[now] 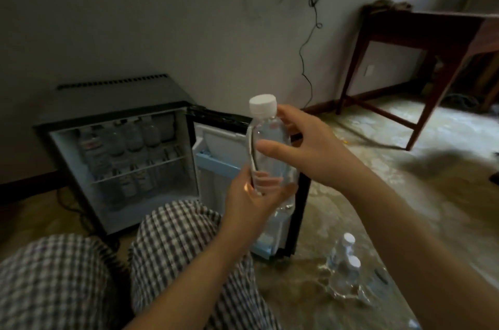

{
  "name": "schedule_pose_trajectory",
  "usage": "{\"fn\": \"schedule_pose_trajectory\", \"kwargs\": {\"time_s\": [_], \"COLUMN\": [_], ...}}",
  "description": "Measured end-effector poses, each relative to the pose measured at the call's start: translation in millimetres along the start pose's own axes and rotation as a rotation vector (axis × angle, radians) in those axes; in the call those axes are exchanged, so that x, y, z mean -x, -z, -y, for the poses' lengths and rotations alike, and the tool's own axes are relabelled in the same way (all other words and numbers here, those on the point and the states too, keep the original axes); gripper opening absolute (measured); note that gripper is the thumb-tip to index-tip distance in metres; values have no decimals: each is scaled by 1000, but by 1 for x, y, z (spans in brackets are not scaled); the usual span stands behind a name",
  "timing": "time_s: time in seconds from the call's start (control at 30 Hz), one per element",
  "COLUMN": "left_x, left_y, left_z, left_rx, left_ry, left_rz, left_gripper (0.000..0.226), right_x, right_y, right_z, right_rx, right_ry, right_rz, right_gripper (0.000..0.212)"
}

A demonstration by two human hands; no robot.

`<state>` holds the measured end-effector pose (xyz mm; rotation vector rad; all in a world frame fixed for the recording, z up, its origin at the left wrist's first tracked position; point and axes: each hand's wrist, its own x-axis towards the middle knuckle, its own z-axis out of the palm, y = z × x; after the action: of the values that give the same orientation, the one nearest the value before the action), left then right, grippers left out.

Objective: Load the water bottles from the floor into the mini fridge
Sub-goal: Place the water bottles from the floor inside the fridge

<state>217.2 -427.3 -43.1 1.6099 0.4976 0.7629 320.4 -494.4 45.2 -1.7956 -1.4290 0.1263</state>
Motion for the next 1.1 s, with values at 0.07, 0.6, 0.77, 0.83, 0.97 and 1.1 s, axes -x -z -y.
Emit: {"fn": "schedule_pose_trajectory", "kwargs": {"time_s": [0.07, 0.6, 0.77, 0.83, 0.97, 1.1], "left_x": [-11, -114, -148, -157, -166, -167], "left_y": [29, 189, 234, 254, 281, 288], "left_z": [-8, 16, 42, 53, 75, 98], "left_rx": [-19, -314, -381, -451, -464, -409], "left_ry": [-36, -106, -55, -29, 77, 191], "left_rz": [-16, -247, -310, -309, -339, -295], "left_gripper": [61, 42, 50, 53, 40, 41], "right_x": [-18, -173, -221, -238, -254, -259], "right_y": [-8, -140, -193, -214, -259, -288], "right_z": [15, 32, 35, 33, 22, 7], "right_rx": [-21, -176, -153, -129, -43, -25], "right_ry": [29, 4, -27, -33, -76, -143], "right_rz": [70, 2, -7, -18, 16, 78], "right_gripper": [62, 38, 51, 52, 55, 60]}}
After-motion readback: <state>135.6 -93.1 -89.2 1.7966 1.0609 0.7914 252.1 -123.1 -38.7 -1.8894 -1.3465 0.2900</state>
